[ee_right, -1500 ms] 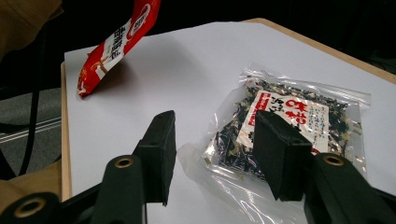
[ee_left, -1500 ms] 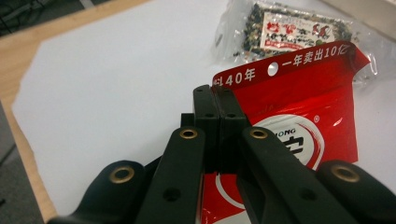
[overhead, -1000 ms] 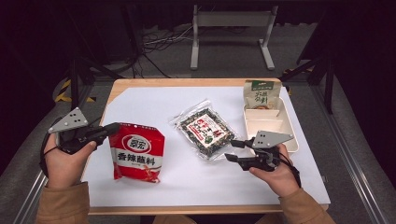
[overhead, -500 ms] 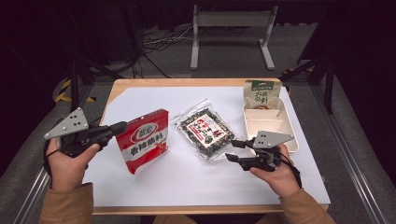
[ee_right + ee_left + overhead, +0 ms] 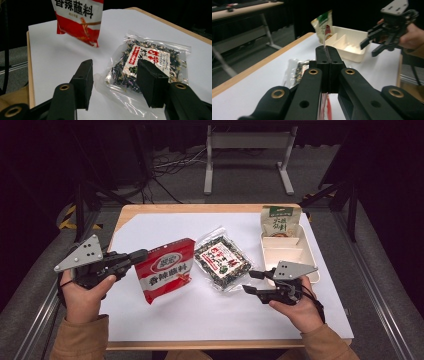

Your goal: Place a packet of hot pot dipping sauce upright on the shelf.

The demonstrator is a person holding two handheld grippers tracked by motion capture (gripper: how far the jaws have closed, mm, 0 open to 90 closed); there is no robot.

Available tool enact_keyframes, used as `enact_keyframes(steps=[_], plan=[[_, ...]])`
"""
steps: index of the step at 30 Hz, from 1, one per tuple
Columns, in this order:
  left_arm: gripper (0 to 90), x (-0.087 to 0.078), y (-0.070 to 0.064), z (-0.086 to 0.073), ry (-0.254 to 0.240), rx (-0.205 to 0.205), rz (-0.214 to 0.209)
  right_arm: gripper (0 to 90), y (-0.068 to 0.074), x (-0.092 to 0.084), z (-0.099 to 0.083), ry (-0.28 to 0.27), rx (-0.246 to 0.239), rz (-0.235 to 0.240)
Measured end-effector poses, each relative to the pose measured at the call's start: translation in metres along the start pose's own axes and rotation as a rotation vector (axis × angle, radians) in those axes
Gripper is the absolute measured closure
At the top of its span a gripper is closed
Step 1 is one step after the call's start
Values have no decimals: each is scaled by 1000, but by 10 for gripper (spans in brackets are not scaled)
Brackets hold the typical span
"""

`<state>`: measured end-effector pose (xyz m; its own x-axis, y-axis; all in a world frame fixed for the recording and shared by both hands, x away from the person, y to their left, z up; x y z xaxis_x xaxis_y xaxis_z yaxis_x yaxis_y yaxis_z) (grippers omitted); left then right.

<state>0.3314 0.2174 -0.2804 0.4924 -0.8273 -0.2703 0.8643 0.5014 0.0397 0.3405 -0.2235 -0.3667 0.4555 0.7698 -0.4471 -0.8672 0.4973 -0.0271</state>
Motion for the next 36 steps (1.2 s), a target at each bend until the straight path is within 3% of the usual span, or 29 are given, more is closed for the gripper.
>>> enact_keyframes(steps=[6,10,18,23,27,36], plan=[[900,15,-17,9,-10,34,-96,464,5,-1,5,-17,-1,22],[900,24,-27,13,-3,66,-133,455,10,0,11,-24,-15,45],[900,33,-38,18,-14,88,-169,474,19,6,31,-32,-54,105],[900,38,-43,18,-22,98,-173,474,22,12,45,-8,-87,128],[900,41,-45,18,-32,97,-192,479,21,16,52,10,-87,143],[900,47,-53,19,-43,104,-230,591,27,25,68,44,-131,201]])
Point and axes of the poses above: each handheld gripper's, and its own axes: x roughly forward along the jaws, z roughly out of its top, y roughly to its left, the point moved 1 cm from there along x, roughly forward along the jaws
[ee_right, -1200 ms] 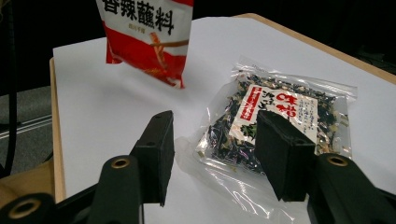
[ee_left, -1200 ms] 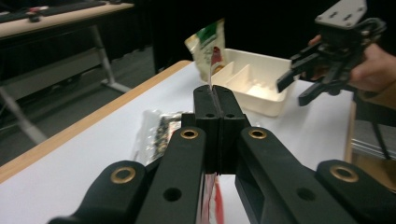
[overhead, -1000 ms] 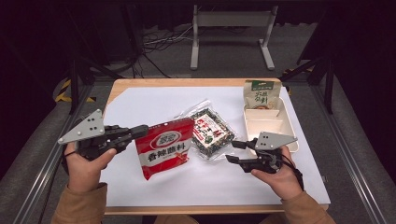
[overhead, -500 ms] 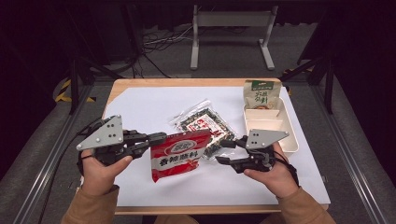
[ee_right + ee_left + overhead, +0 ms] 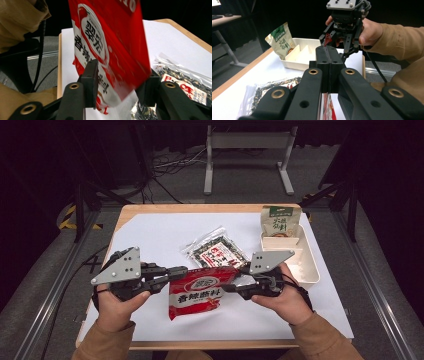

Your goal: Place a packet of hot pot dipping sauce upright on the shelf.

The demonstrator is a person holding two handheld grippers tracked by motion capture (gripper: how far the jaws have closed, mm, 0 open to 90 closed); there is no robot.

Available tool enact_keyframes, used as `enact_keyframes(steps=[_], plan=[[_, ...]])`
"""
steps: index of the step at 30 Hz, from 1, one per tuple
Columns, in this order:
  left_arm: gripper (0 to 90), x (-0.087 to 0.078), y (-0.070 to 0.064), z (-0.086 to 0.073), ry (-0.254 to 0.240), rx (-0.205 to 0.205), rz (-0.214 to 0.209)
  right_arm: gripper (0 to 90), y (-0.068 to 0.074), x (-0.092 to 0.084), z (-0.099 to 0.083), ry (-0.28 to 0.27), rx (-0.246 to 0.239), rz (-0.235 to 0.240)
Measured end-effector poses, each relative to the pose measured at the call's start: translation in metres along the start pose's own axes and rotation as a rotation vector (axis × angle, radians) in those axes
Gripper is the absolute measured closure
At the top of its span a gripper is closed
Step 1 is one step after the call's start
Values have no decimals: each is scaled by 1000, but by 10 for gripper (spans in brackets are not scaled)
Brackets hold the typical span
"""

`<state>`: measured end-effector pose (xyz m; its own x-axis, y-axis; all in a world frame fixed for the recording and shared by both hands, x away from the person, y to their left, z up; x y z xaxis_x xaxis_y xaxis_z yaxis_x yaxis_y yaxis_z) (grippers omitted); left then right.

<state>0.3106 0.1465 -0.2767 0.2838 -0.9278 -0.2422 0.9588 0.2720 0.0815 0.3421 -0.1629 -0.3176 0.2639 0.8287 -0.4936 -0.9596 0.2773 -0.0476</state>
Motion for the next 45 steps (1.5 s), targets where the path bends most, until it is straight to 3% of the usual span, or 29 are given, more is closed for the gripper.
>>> enact_keyframes(steps=[4,13,17,20,24,35,40,42,45], plan=[[900,2,-2,0,-4,8,-6,631,0,6,5,15,-17,31],[900,2,-3,0,-15,9,-10,640,-3,27,0,-15,-26,93],[900,1,-2,0,-18,7,-6,753,-3,34,-3,-24,-35,112],[900,0,-2,0,-20,8,-3,829,-3,34,-3,-34,-45,131],[900,-3,-2,1,-31,5,4,864,-4,30,-2,-70,-31,152],[896,-2,1,-1,-34,-12,14,896,-2,14,2,-93,-53,130],[783,4,0,-3,19,2,114,896,-4,9,2,-86,-58,110],[569,6,1,-4,-2,-22,134,896,-6,4,1,-91,-58,98],[468,6,3,-5,-12,-41,149,896,-8,-3,3,-86,-64,80]])
Point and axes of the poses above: each handheld gripper's, and its own axes: x roughly forward along the jaws, z roughly out of its top, y roughly to its left, the point moved 1 cm from there along x, roughly forward along the jaws
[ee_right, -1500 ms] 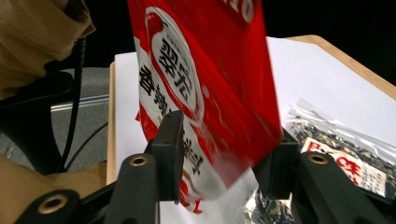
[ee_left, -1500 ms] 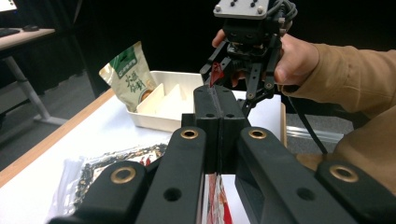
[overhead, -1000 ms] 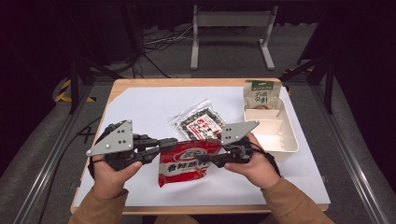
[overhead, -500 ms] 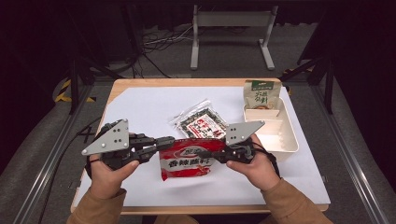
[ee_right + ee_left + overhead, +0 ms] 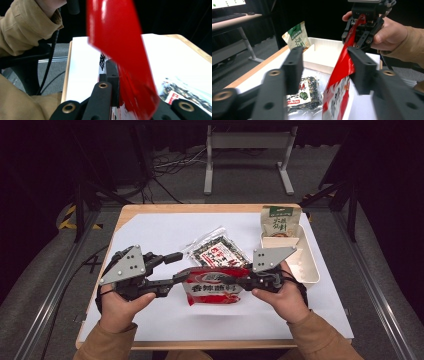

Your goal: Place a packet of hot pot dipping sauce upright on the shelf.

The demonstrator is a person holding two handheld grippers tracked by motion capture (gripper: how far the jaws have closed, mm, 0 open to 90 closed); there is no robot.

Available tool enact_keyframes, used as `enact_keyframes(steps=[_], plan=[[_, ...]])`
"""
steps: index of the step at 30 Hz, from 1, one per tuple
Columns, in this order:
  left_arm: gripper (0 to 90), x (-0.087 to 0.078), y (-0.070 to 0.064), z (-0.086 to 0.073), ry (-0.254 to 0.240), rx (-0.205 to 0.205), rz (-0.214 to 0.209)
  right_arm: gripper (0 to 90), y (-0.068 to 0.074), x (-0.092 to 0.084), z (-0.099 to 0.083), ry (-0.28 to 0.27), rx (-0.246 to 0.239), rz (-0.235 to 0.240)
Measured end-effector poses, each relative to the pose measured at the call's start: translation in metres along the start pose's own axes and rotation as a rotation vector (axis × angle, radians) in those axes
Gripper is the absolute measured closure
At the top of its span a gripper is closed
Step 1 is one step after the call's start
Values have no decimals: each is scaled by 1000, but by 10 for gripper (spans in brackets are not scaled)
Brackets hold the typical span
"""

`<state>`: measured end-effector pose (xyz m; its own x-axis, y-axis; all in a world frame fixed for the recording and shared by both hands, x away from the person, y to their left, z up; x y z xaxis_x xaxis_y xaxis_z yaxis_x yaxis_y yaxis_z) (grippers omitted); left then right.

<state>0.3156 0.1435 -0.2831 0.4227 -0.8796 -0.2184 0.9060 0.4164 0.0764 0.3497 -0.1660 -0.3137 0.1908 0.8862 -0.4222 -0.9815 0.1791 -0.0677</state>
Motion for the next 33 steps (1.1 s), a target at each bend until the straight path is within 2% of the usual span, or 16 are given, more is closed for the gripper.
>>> enact_keyframes(steps=[7,16,19,20,33], plan=[[352,-1,3,-1,2,-8,27,896,-8,-19,3,18,4,-40],[268,2,12,-8,29,-35,55,896,-21,-50,11,19,4,-113],[248,3,14,-9,33,-41,58,896,-25,-57,14,15,2,-131],[240,3,16,-11,38,-40,64,896,-29,-64,16,15,-3,-150],[201,3,24,-18,72,-83,91,895,-48,-90,15,2,18,-222]])
Point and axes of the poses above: each handheld gripper's, and its own axes: x roughly forward along the jaws, z roughly out of its top, y roughly to its left, the point moved 1 cm from there along x, roughly forward along the jaws
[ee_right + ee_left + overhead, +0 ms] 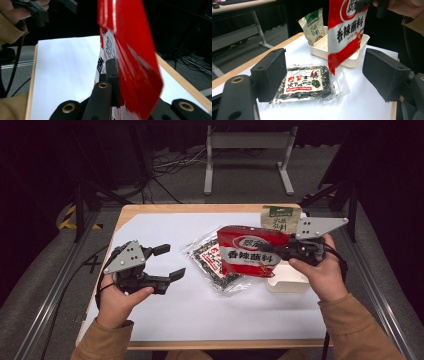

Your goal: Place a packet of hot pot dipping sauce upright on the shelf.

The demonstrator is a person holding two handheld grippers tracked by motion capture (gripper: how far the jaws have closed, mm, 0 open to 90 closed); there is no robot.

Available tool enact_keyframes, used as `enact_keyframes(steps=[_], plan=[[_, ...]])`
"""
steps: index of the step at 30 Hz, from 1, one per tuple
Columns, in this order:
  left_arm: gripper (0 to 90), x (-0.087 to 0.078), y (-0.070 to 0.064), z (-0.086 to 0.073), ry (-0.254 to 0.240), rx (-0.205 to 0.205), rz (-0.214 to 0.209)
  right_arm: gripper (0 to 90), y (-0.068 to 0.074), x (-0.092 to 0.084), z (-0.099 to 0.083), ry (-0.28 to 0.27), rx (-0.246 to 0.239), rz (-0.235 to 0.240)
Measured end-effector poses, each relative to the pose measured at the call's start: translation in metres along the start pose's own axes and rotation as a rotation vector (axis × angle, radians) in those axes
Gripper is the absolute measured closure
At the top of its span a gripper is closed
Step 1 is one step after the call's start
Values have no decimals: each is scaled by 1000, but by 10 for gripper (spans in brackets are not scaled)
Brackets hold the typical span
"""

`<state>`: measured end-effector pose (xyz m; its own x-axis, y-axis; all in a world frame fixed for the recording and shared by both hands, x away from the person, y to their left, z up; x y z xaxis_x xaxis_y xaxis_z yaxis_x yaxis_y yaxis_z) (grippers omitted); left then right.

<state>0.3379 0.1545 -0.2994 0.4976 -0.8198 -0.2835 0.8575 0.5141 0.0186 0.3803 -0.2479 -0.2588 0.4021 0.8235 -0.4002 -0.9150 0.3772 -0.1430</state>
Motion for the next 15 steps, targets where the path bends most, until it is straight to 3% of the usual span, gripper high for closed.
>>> enact_keyframes(steps=[15], plan=[[190,4,6,-5,26,-15,19,895,-34,-21,3,24,-3,-91]])
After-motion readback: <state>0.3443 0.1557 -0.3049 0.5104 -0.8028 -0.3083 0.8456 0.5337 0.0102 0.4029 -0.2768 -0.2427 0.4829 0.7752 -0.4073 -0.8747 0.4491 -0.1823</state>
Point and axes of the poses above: each handheld gripper's, and its own axes: x roughly forward along the jaws, z roughly out of its top, y roughly to its left, the point moved 1 cm from there along x, roughly forward along the jaws
